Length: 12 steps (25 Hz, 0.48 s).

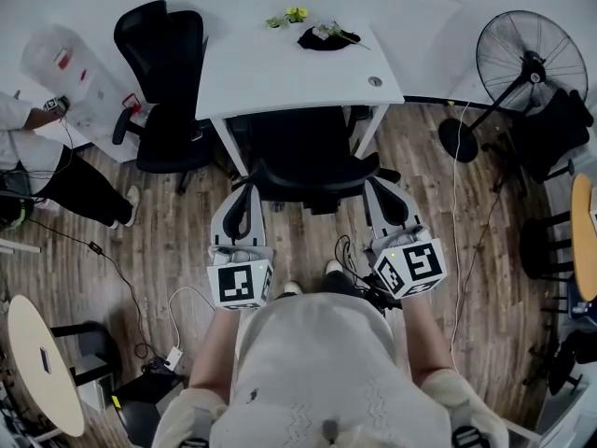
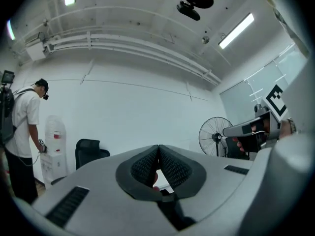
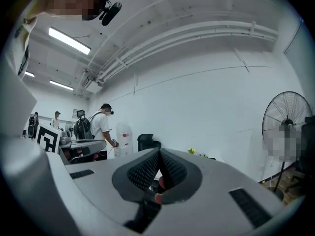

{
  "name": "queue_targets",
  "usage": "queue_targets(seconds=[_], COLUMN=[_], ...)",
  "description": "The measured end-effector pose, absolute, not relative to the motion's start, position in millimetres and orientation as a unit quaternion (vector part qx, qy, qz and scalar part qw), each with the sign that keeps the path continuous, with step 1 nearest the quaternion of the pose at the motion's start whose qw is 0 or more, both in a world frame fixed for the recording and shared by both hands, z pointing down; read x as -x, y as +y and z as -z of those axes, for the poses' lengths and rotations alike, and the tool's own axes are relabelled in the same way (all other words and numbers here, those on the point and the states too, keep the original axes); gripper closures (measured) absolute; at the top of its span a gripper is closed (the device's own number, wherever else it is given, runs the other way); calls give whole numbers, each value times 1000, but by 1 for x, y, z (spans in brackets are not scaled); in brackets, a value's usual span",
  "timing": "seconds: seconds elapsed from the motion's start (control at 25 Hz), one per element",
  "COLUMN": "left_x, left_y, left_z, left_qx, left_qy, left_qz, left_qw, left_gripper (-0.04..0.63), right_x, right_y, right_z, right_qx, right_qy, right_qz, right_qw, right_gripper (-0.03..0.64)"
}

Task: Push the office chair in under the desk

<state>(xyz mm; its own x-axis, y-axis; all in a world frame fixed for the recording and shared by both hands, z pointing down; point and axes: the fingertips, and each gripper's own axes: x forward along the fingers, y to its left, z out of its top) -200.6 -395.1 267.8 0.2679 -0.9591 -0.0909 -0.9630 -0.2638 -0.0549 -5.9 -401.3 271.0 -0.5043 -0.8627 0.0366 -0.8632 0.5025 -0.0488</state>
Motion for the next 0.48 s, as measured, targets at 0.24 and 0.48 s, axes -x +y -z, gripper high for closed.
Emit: queue_targets(seconds=[0.24, 0.48], left_x=[198, 201], left_y=[-386, -380], left_z=[-279, -280], left_qx=[799, 798], left_qy=[598, 600], left_qz=[-3, -3], left_qw=[56, 57], left_gripper=[574, 574], right_x=[6, 9], right_y=[-396, -389], right_z=[-277, -279], right_qx=[-502, -499], right_qy=[-864, -865], right_qz=[-37, -43], right_qw=[3, 2], right_gripper=[609, 609])
